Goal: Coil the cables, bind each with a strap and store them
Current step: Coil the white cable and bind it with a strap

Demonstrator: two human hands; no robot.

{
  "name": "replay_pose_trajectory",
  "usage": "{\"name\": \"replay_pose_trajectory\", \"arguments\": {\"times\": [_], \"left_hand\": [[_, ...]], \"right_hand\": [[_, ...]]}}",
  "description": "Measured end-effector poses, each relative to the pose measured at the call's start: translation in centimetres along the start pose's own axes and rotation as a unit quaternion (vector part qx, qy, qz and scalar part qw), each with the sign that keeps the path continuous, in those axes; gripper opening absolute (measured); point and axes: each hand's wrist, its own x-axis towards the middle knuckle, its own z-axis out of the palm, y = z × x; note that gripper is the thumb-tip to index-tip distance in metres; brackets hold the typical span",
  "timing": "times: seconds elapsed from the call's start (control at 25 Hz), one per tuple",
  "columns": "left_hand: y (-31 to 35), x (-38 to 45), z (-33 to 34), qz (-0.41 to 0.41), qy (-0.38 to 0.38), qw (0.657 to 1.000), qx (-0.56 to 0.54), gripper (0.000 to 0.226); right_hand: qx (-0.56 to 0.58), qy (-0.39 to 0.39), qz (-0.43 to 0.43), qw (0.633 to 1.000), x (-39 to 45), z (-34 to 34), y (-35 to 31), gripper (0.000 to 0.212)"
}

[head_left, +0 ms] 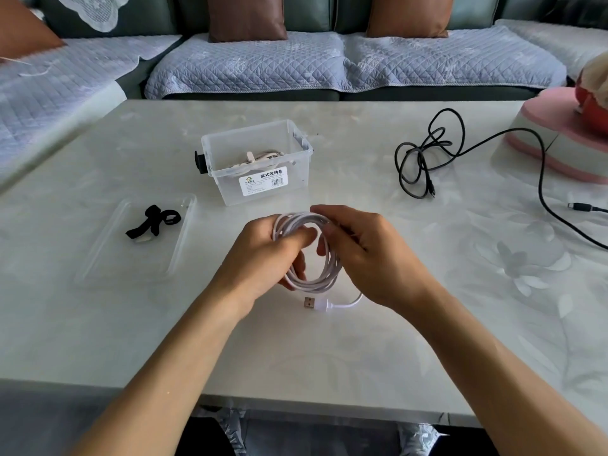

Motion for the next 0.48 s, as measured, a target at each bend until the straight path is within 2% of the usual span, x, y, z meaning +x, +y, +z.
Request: {"name": "replay_pose_trajectory", "arguments": {"times": [0.08,0.16,0.24,0.32,0.48], "left_hand": [[-0.15,0.35,0.01,0.009,0.007,1.000,-0.013,0.028],[-0.15,0.49,0.23,0.024,0.025,0.999,-0.025,0.026],[-0.19,0.56,0.41,0.034,0.053,0.997,-0.037,0.026],[-0.30,0.67,0.45,0.032,0.076,0.995,-0.056,0.022],[-0.78,1.09,-0.02,0.015,0.110,0.993,-0.052,0.018]], "right_hand": [[0.061,-0.003,0.037,0.997,0.16,0.11,-0.04,0.021],[0.162,0.007,0.107,0.981,0.29,0.14,-0.09,0.027],[0.211,0.004,0.155,0.965,0.25,0.04,-0.20,0.024],[0.215,0.003,0.170,0.962,0.13,-0.08,-0.26,0.021],[0.184,0.057,0.182,0.964,0.31,-0.66,-0.46,0.020]]}}
